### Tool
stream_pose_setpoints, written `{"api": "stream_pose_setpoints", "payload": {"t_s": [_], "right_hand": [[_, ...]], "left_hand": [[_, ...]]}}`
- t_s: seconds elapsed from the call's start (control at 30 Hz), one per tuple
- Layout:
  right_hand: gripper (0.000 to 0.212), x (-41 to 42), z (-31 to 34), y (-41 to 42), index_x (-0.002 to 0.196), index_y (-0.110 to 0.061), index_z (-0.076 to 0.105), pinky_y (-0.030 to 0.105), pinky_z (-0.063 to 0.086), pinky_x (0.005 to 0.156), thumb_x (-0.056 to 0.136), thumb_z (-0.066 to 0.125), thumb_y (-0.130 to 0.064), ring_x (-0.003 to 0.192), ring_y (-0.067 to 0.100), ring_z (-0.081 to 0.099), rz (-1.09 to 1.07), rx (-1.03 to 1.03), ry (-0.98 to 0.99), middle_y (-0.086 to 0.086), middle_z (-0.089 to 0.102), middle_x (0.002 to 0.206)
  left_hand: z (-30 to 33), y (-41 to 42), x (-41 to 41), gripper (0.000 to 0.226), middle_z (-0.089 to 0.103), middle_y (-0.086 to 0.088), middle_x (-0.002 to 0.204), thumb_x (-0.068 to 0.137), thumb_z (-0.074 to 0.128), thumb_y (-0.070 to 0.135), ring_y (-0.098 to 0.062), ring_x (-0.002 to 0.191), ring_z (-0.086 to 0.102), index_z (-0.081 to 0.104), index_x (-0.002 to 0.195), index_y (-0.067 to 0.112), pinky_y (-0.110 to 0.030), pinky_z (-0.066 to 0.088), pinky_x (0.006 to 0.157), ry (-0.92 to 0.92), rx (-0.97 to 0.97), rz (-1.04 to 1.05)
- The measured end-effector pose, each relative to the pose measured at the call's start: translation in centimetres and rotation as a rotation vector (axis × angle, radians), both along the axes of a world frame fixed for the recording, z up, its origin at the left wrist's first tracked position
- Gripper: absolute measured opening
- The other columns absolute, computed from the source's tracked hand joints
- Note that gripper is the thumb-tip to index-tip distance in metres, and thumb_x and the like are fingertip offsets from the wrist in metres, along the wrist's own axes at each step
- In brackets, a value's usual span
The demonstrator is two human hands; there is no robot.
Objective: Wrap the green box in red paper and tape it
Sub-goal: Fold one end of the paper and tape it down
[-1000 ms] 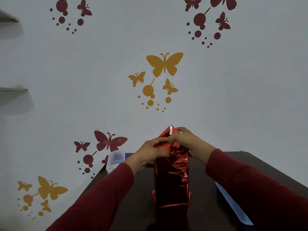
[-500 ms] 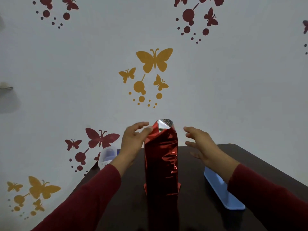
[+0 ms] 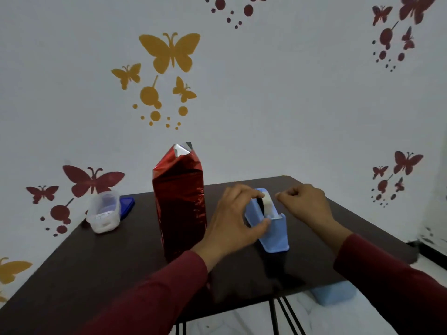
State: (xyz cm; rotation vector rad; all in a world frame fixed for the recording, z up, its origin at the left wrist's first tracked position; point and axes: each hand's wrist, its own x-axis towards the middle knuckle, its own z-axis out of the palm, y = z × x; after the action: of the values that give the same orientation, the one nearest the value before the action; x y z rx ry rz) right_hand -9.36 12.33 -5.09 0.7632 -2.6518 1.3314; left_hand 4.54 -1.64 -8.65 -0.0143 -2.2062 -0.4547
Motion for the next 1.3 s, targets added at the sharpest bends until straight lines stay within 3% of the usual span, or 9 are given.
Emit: {"api": "stream_pose_setpoints", "payload": {"t_s": [0.1, 0.2, 0.53, 0.7, 0.8, 0.87, 1.0, 1.17, 1.3], "right_hand": [[0.031, -0.9, -0.5, 0.1, 0.089, -0.007, 0.066, 0.039, 0.059, 0.056, 0.086, 0.07, -0.038, 0.074, 0.027, 0.063, 0.035, 0.026, -0.354, 0.009, 0.063, 0.084], [0.031, -1.1, -1.0, -0.4, 0.106, -0.007, 0.065, 0.042, 0.06, 0.059, 0.092, 0.072, -0.033, 0.08, 0.033, 0.067, 0.134, -0.007, -0.679, 0.014, 0.066, 0.101], [0.016, -2.5, -1.0, -1.8, 0.112, -0.004, 0.067, 0.072, 0.055, 0.076, 0.099, 0.066, -0.013, 0.132, 0.032, 0.049, 0.245, -0.18, -0.93, 0.008, 0.056, 0.136], [0.032, -2.1, -2.0, -1.6, 0.127, -0.002, 0.066, 0.085, 0.045, 0.072, 0.098, 0.064, -0.015, 0.125, 0.027, 0.046, 0.247, -0.404, -0.904, 0.002, 0.061, 0.131], [0.043, -1.1, -3.9, -0.9, 0.123, 0.008, 0.063, 0.063, 0.056, 0.059, 0.086, 0.075, -0.011, 0.107, 0.045, 0.065, 0.178, -0.548, -0.838, 0.021, 0.066, 0.124], [0.026, -0.4, -5.0, -0.2, 0.106, 0.011, 0.071, 0.052, 0.054, 0.064, 0.086, 0.074, -0.006, 0.097, 0.049, 0.071, 0.178, -0.598, -0.792, 0.032, 0.07, 0.113], [0.013, 0.4, -6.8, 0.4, 0.101, 0.004, 0.076, 0.043, 0.061, 0.063, 0.09, 0.071, 0.0, 0.087, 0.036, 0.077, 0.23, -0.648, -0.774, 0.022, 0.078, 0.098], [0.017, -0.3, -8.5, 0.4, 0.106, -0.015, 0.081, 0.05, 0.064, 0.079, 0.091, 0.075, -0.01, 0.092, 0.032, 0.078, 0.237, -0.59, -0.691, 0.011, 0.08, 0.099], [0.016, -0.6, -8.4, 0.5, 0.104, -0.016, 0.081, 0.048, 0.065, 0.077, 0.089, 0.078, -0.016, 0.095, 0.027, 0.076, 0.229, -0.497, -0.595, 0.007, 0.079, 0.101]], "left_hand": [[-2.0, 0.1, -3.2, 0.091, 0.03, 0.013, 0.152, 0.074, 0.082, 0.055, -0.013, 0.139, 0.032, 0.04, 0.15, 0.03, -0.04, 0.041, 0.113, -0.282, 0.144, 0.028], [-2.7, -0.6, -5.3, 0.111, 0.015, 0.013, 0.164, 0.072, 0.088, 0.052, -0.018, 0.15, 0.023, 0.024, 0.16, 0.027, -0.039, 0.035, 0.118, -0.409, 0.201, 0.029], [-2.4, -2.0, -6.7, 0.118, 0.008, 0.02, 0.167, 0.07, 0.091, 0.046, -0.01, 0.149, 0.027, 0.017, 0.162, 0.036, -0.026, 0.039, 0.104, -0.513, 0.186, -0.015], [-2.2, -2.3, -7.1, 0.123, 0.003, 0.024, 0.168, 0.066, 0.09, 0.056, -0.01, 0.154, 0.021, 0.016, 0.162, 0.039, -0.032, 0.039, 0.113, -0.571, 0.166, 0.002], [-1.9, -2.3, -6.9, 0.127, -0.002, 0.024, 0.169, 0.066, 0.091, 0.055, -0.011, 0.154, 0.019, 0.012, 0.164, 0.037, -0.031, 0.037, 0.114, -0.61, 0.15, -0.002], [-1.9, -2.4, -6.7, 0.129, -0.005, 0.024, 0.168, 0.065, 0.093, 0.052, -0.012, 0.154, 0.021, 0.011, 0.163, 0.036, -0.033, 0.04, 0.113, -0.631, 0.119, 0.001], [-1.9, -2.2, -6.4, 0.134, -0.009, 0.027, 0.167, 0.061, 0.095, 0.046, -0.018, 0.15, 0.033, 0.009, 0.163, 0.038, -0.039, 0.05, 0.106, -0.658, 0.067, 0.023], [-2.3, -2.5, -6.3, 0.139, -0.014, 0.027, 0.165, 0.061, 0.096, 0.036, -0.023, 0.146, 0.038, 0.002, 0.163, 0.04, -0.041, 0.054, 0.1, -0.693, 0.023, 0.009], [-1.9, -2.4, -5.5, 0.131, -0.015, 0.021, 0.168, 0.07, 0.091, 0.021, -0.023, 0.144, 0.041, 0.002, 0.165, 0.032, -0.037, 0.053, 0.096, -0.716, 0.019, -0.021]]}}
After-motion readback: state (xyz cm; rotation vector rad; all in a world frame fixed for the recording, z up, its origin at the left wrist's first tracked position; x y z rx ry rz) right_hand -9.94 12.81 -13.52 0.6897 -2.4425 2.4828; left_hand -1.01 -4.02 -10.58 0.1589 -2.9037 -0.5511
